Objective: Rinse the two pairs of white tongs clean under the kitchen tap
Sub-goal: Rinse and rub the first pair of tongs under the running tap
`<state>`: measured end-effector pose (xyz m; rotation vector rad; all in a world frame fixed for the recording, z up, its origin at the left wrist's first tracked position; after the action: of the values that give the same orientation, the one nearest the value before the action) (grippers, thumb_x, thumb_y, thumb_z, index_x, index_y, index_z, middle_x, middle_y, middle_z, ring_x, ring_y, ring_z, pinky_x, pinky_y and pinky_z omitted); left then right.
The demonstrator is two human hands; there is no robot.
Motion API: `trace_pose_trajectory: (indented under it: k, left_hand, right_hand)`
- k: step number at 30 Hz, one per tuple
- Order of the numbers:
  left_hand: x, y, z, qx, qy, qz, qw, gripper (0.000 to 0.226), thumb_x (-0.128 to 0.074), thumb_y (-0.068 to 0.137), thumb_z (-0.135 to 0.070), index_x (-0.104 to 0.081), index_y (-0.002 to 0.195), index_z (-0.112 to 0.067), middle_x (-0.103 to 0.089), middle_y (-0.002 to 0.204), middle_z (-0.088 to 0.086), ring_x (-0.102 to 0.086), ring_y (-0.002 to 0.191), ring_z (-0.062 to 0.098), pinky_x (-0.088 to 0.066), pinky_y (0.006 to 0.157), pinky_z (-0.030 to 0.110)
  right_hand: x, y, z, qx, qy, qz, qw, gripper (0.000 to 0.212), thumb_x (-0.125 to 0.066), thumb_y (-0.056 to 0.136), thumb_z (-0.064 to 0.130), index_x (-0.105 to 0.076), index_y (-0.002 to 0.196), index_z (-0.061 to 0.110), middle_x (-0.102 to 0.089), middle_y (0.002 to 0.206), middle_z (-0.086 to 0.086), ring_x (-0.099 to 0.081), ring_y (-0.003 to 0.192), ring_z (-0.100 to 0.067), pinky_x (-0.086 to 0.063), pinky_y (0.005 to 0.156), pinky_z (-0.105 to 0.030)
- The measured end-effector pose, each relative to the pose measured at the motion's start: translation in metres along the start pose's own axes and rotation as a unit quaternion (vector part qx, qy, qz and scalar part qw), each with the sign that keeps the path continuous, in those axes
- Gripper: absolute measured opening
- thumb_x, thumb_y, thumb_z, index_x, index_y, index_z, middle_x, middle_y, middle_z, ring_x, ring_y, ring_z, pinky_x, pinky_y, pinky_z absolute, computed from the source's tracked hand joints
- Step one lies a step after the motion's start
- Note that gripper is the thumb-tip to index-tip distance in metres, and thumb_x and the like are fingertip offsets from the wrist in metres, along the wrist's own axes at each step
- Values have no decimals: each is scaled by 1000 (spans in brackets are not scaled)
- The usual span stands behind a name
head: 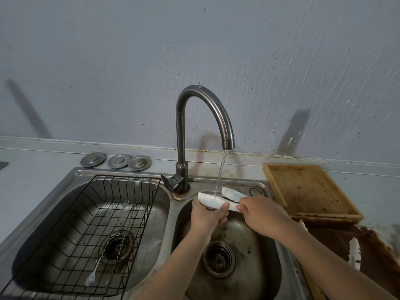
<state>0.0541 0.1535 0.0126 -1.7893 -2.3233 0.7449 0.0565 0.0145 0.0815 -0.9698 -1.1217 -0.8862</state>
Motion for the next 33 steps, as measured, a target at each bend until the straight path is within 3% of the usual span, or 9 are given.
trace_pose_trajectory:
  k: [4, 8, 10, 14, 16, 22, 26, 30, 33]
  left_hand:
    - [10, 4, -6, -71, 155, -62, 983, 75, -85, 63, -27, -43, 124, -12, -63, 108, 6, -62, 96, 19, -53, 74, 28]
    - [25, 5, -12, -80, 42, -67, 994, 38, -62, 88, -25, -51, 120, -10, -67, 88, 5, -63, 72, 14, -51, 61, 26]
    - [27, 6, -13, -78, 19, -75, 994, 34, -58, 90, -23, -49, 120, -9, -66, 92, 10, -63, 71, 16, -51, 58, 25]
    - [22, 5, -12, -97, 130, -67, 984, 82, -88, 58, -22, -39, 123, -5, -62, 107, 9, -62, 97, 23, -55, 81, 35]
    - [21, 3, -12, -107, 157, -72, 979, 88, -89, 56, -17, -34, 123, -7, -59, 108, 7, -59, 102, 21, -52, 80, 29]
    - [22, 5, -13, -48, -32, -14, 998, 56, -58, 90, -14, -30, 139, -15, -67, 95, 14, -70, 64, 15, -57, 56, 27]
    - [21, 3, -21, 6, -99, 20, 995, 42, -59, 91, -26, -39, 124, -10, -66, 98, 19, -70, 67, 25, -61, 59, 33]
    - [20, 6, -22, 30, -108, 6, 994, 44, -60, 89, -8, -36, 125, 1, -59, 108, 31, -69, 75, 33, -58, 50, 31]
    - [18, 8, -21, 25, -120, 18, 992, 45, -58, 89, -3, -34, 127, 3, -55, 109, 31, -68, 80, 34, -58, 52, 32]
  right_hand:
    - [-4, 4, 5, 9, 11, -12, 1000, 29, -31, 99, 36, -52, 84, 23, -60, 81, 2, -57, 72, -12, -50, 68, -30]
    - [-6, 10, 12, 15, 24, -28, 999, 29, -31, 99, 35, -45, 75, 27, -52, 70, 5, -54, 65, -12, -48, 63, -31]
    - [-7, 12, 15, 21, 24, -36, 999, 31, -31, 98, 35, -42, 71, 28, -53, 69, 5, -55, 66, -14, -50, 66, -34]
    - [-9, 14, 19, 30, 12, -46, 998, 29, -31, 97, 36, -51, 80, 23, -61, 78, 0, -59, 72, -17, -53, 71, -38]
    - [-8, 13, 18, 32, 12, -50, 998, 29, -31, 97, 36, -53, 81, 23, -61, 77, 1, -59, 71, -16, -54, 70, -37]
    - [-2, 11, 14, 32, 20, -64, 997, 27, -32, 98, 32, -52, 83, 23, -50, 70, 6, -56, 67, -16, -50, 63, -34]
    - [-4, 6, 16, 57, -11, -84, 995, 30, -30, 99, 35, -55, 91, 21, -57, 75, 4, -58, 67, -16, -50, 62, -32]
    - [-8, -2, 15, 77, -32, -112, 990, 29, -31, 99, 37, -55, 98, 21, -63, 87, 3, -61, 75, -14, -53, 67, -31]
    - [-6, -11, 8, 98, 22, -219, 971, 20, -44, 95, 28, -61, 103, 21, -64, 95, 5, -61, 85, -12, -51, 74, -26]
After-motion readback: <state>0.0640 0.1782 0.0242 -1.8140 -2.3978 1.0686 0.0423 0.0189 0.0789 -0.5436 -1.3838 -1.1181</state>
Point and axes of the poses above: each hand's wrist, its own y-axis towards the middle knuckle, its own x-axis out of the back of the hand, z = x × y, the point moved 2 cm from there along y, towards the middle knuckle
